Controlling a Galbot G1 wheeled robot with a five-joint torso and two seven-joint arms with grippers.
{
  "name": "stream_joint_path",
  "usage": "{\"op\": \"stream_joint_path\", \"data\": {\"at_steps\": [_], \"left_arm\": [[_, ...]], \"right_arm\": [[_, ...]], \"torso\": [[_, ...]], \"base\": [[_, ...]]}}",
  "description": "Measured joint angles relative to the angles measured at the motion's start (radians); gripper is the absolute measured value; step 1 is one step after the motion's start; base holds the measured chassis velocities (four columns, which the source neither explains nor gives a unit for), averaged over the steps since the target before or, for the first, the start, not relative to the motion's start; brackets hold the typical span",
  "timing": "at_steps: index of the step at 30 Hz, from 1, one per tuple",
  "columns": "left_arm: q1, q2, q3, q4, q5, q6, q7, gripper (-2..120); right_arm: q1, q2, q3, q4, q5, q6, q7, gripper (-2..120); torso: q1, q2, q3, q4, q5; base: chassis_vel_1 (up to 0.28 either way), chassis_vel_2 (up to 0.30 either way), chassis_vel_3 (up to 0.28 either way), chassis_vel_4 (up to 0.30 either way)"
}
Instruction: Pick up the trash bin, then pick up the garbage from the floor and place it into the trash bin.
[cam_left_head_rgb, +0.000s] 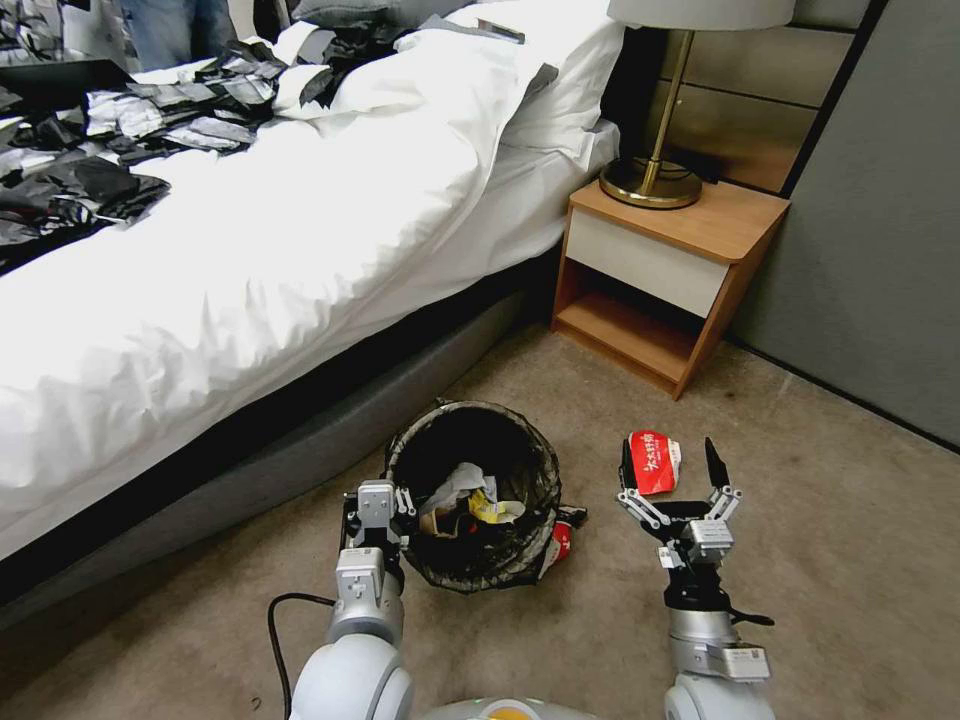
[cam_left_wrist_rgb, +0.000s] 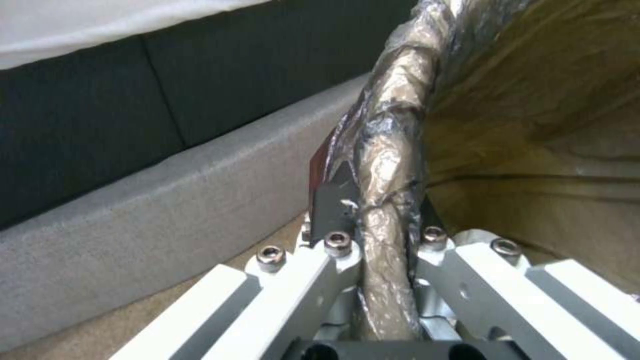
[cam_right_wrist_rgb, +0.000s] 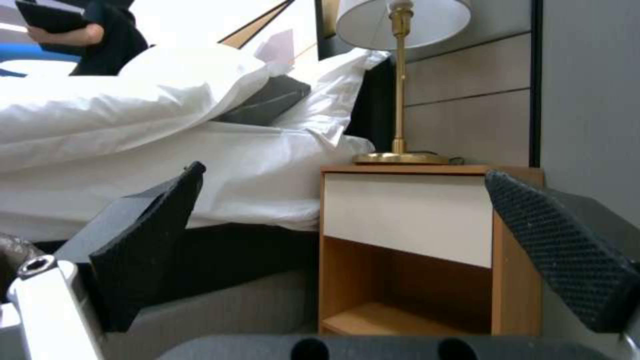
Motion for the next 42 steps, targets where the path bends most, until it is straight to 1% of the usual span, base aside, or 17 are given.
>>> {"op": "stream_joint_path", "data": {"at_steps": [14, 22, 25, 26, 28, 29, 32, 33, 35, 36, 37, 38, 40, 41, 42], "left_arm": [[-0.002, 0.001, -0.006, -0.011, -0.003, 0.001, 0.000, 0], [-0.002, 0.004, -0.015, -0.028, -0.011, 0.003, 0.000, 0], [-0.003, 0.004, -0.020, -0.040, -0.015, 0.003, -0.001, 0], [-0.003, 0.004, -0.020, -0.040, -0.015, 0.003, -0.001, 0], [-0.004, 0.005, -0.023, -0.045, -0.017, 0.004, -0.002, 0], [-0.004, 0.005, -0.023, -0.045, -0.017, 0.004, -0.002, 0], [-0.003, 0.006, -0.024, -0.049, -0.018, 0.004, -0.002, 0], [-0.003, 0.006, -0.024, -0.049, -0.018, 0.004, -0.002, 0], [-0.003, 0.006, -0.024, -0.049, -0.018, 0.004, -0.003, 0], [-0.003, 0.006, -0.024, -0.049, -0.018, 0.004, -0.003, 0], [-0.003, 0.006, -0.024, -0.049, -0.018, 0.004, -0.003, 0], [-0.003, 0.006, -0.024, -0.049, -0.019, 0.004, -0.003, 0], [-0.005, 0.005, -0.024, -0.049, -0.020, 0.005, -0.003, 0], [-0.005, 0.005, -0.024, -0.049, -0.020, 0.005, -0.003, 0], [-0.005, 0.006, -0.024, -0.049, -0.021, 0.005, -0.004, 0]], "right_arm": [[0.014, 0.000, -0.009, -0.002, -0.001, -0.007, 0.000, 100], [0.052, -0.013, -0.011, -0.002, -0.009, -0.037, 0.012, 100], [0.072, -0.024, -0.036, -0.003, 0.002, -0.101, 0.040, 100], [0.072, -0.024, -0.036, -0.003, 0.002, -0.101, 0.040, 100], [0.088, -0.029, -0.055, -0.007, 0.006, -0.174, 0.064, 100], [0.088, -0.029, -0.055, -0.007, 0.006, -0.174, 0.064, 100], [0.111, -0.051, -0.085, -0.007, 0.016, -0.335, 0.110, 100], [0.111, -0.051, -0.085, -0.007, 0.016, -0.335, 0.110, 100], [0.123, -0.072, -0.110, -0.007, 0.039, -0.442, 0.134, 100], [0.127, -0.079, -0.119, -0.007, 0.051, -0.475, 0.141, 100], [0.127, -0.079, -0.119, -0.007, 0.051, -0.475, 0.141, 100], [0.137, -0.094, -0.143, -0.007, 0.080, -0.541, 0.152, 100], [0.152, -0.112, -0.178, -0.015, 0.115, -0.625, 0.163, 100], [0.152, -0.112, -0.178, -0.015, 0.115, -0.625, 0.163, 100], [0.159, -0.120, -0.197, -0.023, 0.127, -0.668, 0.166, 100]], "torso": [[0.000, 0.000, 0.000, 0.0000, 0.0000], [0.000, 0.000, 0.000, 0.0000, 0.0000], [0.000, 0.000, 0.000, 0.0000, 0.0000], [0.000, 0.000, 0.000, 0.0000, 0.0000], [0.000, 0.000, 0.000, 0.0000, 0.0000], [0.000, 0.000, 0.000, 0.0000, 0.0000], [0.000, 0.000, 0.000, 0.0000, 0.0000], [0.000, 0.000, 0.000, 0.0000, 0.0000], [0.000, 0.000, 0.000, 0.0000, 0.0000], [0.000, 0.000, 0.000, 0.0000, 0.0000], [0.000, 0.000, 0.000, 0.0000, 0.0000], [0.000, 0.000, 0.000, -0.0001, 0.0000], [0.000, 0.000, 0.000, 0.0000, 0.0000], [0.000, 0.000, 0.000, 0.0000, 0.0000], [0.000, 0.000, 0.000, 0.0000, 0.0000]], "base": [[0.000, 0.000, 0.000, 0.000], [0.000, 0.000, 0.000, 0.000], [0.000, 0.000, 0.000, 0.000], [0.000, 0.000, 0.000, 0.000], [0.000, 0.000, 0.000, 0.000], [0.000, 0.000, 0.000, 0.000], [0.000, 0.000, 0.000, 0.000], [0.000, 0.000, 0.000, 0.000], [0.000, 0.000, 0.000, 0.000], [0.000, 0.000, 0.000, 0.000], [0.000, 0.000, 0.000, 0.000], [0.000, 0.000, 0.000, 0.000], [0.000, 0.000, 0.000, 0.000], [0.000, 0.000, 0.000, 0.000], [0.000, 0.000, 0.000, 0.000]]}}
